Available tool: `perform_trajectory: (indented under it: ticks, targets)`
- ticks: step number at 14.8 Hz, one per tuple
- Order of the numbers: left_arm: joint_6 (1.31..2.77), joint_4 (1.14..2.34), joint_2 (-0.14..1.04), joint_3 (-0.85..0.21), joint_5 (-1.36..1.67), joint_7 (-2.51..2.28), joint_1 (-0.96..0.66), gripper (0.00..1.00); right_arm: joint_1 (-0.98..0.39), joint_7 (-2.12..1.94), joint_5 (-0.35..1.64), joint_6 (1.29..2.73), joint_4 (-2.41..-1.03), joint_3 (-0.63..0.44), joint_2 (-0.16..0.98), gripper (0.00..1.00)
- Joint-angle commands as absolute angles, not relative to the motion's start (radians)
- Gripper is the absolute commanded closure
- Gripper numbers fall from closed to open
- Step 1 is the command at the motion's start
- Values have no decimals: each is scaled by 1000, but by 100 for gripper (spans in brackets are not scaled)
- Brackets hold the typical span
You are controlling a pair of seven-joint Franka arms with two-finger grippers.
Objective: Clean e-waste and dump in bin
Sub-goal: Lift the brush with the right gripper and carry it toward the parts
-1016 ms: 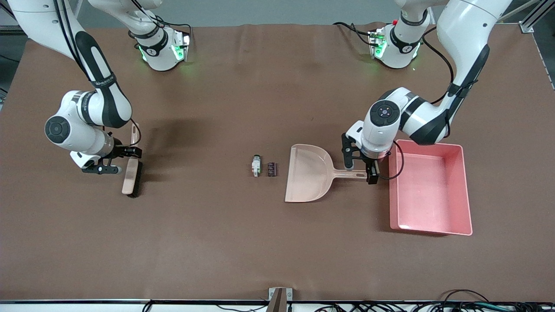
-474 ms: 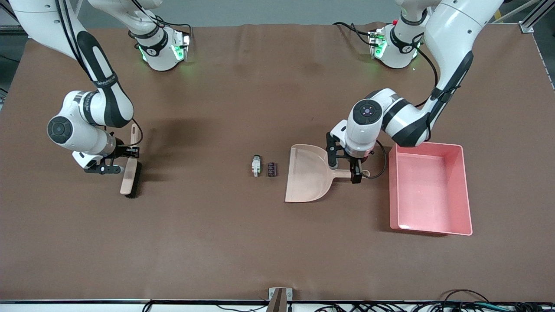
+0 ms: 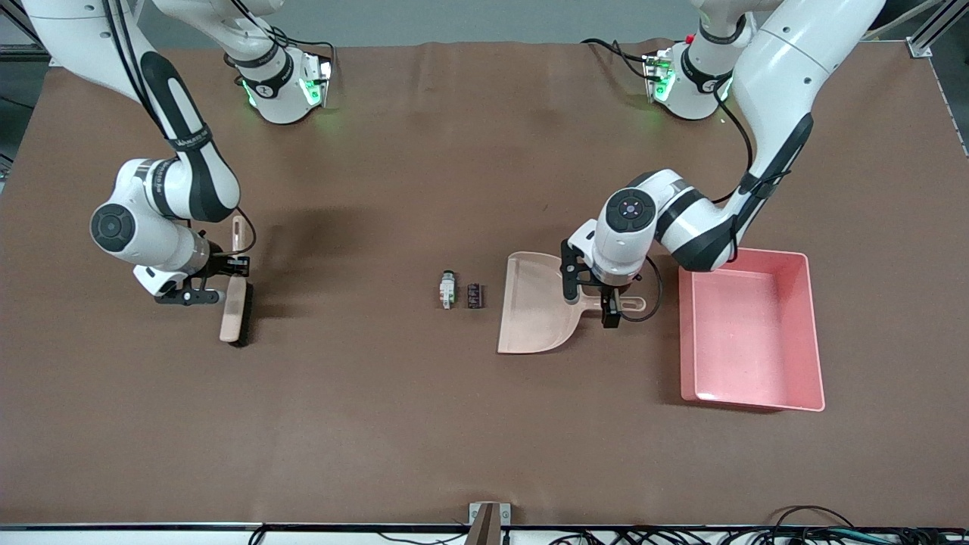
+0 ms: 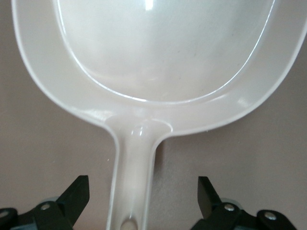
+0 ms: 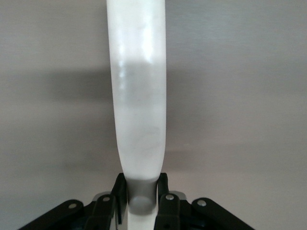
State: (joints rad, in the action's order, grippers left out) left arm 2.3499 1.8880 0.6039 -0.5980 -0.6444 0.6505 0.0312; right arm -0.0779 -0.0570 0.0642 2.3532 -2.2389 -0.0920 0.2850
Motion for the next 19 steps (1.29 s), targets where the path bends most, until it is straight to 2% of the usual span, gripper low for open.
perform_trajectory:
  ticks: [1,4,7,18,19]
  targets:
    - [2309,1836,626,-595,-675,629,8,1,-130,-29,139,2272,-2203,-90,252,99]
    - [2292,1804,649,-595,-681,629,2,2,-170,18,155,2267,-2177,-91,256,99]
    - [2290,1798,653,-595,-716,627,-6,11,-235,119,155,2267,-2157,-89,256,99]
    - [2279,1802,669,-595,-782,537,-41,22,-449,353,259,2250,-2126,-89,267,99]
    - [2279,1802,669,-595,-794,525,-41,26,-465,363,259,2252,-2128,-89,267,99]
